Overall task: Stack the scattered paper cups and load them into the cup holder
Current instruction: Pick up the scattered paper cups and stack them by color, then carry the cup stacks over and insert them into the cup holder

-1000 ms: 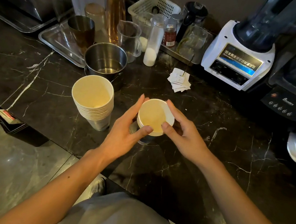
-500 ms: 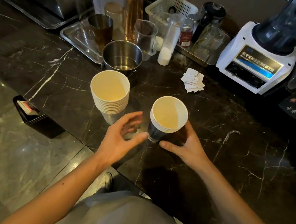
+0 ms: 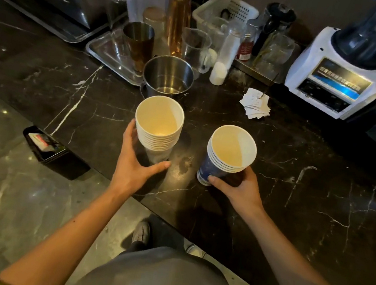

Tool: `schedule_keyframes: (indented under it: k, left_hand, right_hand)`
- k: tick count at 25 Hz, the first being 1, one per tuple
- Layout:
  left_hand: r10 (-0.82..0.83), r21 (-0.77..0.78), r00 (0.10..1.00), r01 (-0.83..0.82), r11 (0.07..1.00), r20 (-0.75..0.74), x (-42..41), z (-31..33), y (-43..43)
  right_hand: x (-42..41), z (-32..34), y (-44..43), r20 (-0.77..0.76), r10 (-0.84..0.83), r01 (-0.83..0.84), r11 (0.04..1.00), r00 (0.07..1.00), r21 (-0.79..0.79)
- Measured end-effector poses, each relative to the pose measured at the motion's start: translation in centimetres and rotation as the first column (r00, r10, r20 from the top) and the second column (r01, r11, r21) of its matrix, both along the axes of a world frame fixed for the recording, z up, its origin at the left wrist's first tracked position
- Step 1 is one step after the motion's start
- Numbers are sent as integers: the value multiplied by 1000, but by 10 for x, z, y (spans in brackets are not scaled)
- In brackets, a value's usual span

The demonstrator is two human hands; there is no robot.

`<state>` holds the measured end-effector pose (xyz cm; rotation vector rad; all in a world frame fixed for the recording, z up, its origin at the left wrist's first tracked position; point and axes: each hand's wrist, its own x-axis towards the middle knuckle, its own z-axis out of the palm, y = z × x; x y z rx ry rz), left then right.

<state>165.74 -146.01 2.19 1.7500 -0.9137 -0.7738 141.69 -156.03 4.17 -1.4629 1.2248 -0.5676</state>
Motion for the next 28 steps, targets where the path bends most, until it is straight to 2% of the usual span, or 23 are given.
schedule_keyframes:
  k: [4,5,6,9,11,14,15,16,17,19,20,21,22,23,24,25,26,27,28]
  left_hand:
    - [-101,-45,993,98,994,-68,1,7,-28]
    - [-89,-53,991,85,995,-97,-4,9,-22]
    - [-146,-75,979,136,988,-140,-12,12,-30]
    - [-412,-108,897,399,911,-159,-70,22,-58]
    - [-492,-115,859,480,870,-138,-99,27,-62]
    - [-734,-70,668,732,678,-124,-201,35,-69]
    - [-722,-48,680,723,689,-126,-203,38,-69]
    - [-767,-43,630,768,639,-121,-237,44,-65]
    - [-832,-50,538,835,548,-134,-284,49,-54]
    - [-922,-57,369,924,377,-119,-375,48,-22]
    - [-929,-73,348,931,358,-122,-375,52,-23]
    - [-957,-86,269,957,278,-109,-411,57,-7]
    - [-984,-96,149,983,159,-97,-461,56,15]
    - [-994,-86,77,993,84,-83,-489,55,31]
    - [-995,-94,-33,995,-24,-95,-532,53,54]
    - [-993,-103,-43,994,-32,-107,-533,61,53]
    - [-986,-113,-111,989,-97,-123,-560,67,69]
    - [-968,-119,-215,972,-200,-128,-597,68,95]
    - [-959,-121,-257,963,-243,-120,-609,69,104]
  right_hand:
    - [-8,9,17,72,-253,255,967,965,-11]
    - [-7,12,24,91,-241,243,970,966,-14]
    - [-14,12,31,99,-293,296,955,951,-11]
    - [-54,25,57,142,-552,563,825,822,-52]
    - [-75,31,75,125,-623,635,767,772,-95]
    - [-160,46,130,126,-832,836,515,541,-189]
    - [-164,45,130,113,-830,831,521,546,-195]
    - [-189,43,152,117,-863,862,462,491,-211]
    - [-220,44,181,124,-925,917,325,360,-232]
    - [-275,46,242,141,-973,950,140,185,-279]
    - [-274,42,242,117,-979,955,133,169,-265]
    - [-293,38,271,118,-988,959,65,101,-277]
    - [-319,37,307,128,-991,952,-72,-35,-296]
    - [-331,36,330,138,-985,944,-137,-99,-301]
    - [-348,38,363,148,-973,922,-216,-177,-321]
    - [-347,37,361,136,-973,927,-218,-185,-305]
    - [-357,37,382,145,-962,915,-268,-234,-301]
    - [-371,40,412,144,-929,879,-370,-342,-300]
    - [-374,43,421,153,-914,867,-405,-375,-291]
